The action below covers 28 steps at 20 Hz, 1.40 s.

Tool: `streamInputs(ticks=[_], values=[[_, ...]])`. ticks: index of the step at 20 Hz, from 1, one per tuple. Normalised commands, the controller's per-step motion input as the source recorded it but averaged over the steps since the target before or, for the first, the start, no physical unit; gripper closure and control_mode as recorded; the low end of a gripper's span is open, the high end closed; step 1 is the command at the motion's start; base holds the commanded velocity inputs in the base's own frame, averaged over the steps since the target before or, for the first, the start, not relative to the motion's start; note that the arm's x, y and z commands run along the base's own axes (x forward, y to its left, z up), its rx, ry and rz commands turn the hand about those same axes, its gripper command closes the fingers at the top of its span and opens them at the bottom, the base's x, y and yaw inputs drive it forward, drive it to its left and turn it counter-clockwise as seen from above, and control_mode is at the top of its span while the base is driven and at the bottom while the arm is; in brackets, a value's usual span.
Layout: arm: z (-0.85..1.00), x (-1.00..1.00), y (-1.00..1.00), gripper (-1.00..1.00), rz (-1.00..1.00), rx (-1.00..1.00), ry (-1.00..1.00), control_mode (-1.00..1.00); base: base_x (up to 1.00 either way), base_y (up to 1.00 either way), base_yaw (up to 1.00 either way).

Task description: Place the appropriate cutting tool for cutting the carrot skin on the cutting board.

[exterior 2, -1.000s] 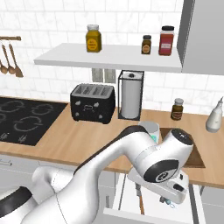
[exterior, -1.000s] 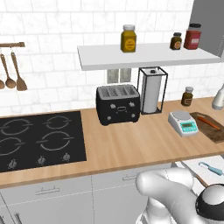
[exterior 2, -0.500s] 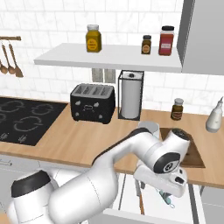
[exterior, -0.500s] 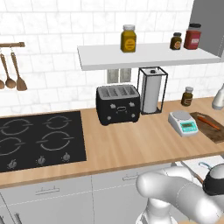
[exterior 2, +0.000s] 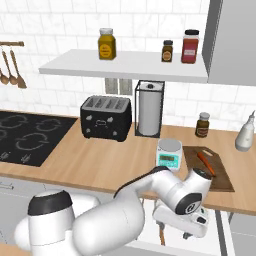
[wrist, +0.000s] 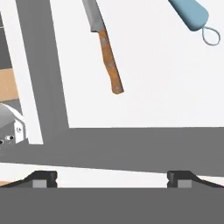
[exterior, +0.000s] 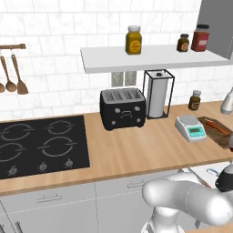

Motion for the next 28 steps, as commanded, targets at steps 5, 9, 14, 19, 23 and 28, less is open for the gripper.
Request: streamInputs(ticks=[5,9,14,19,23,28], values=[[-0.58,0.04,0.0,-1.0,0.06,0.0,0.0,-1.0,0.0,0.0,0.0],[-0.43,0.08,0.0,-1.0,0.09,0.0,0.0,-1.0,0.0,0.0,0.0],[-0.43,-0.04,0.0,-1.0,0.05,0.0,0.0,-1.0,0.0,0.0,0.0],[-0.16,-0.38,0.0,-1.0,0.0,0.0,0.01,-1.0,0.0,0.0,0.0],[0.0,-0.76,0.0,-1.0,0.0,0.0,0.04,-1.0,0.0,0.0,0.0],[0.16,-0.91,0.0,-1.0,0.0,0.0,0.05,-1.0,0.0,0.0,0.0]])
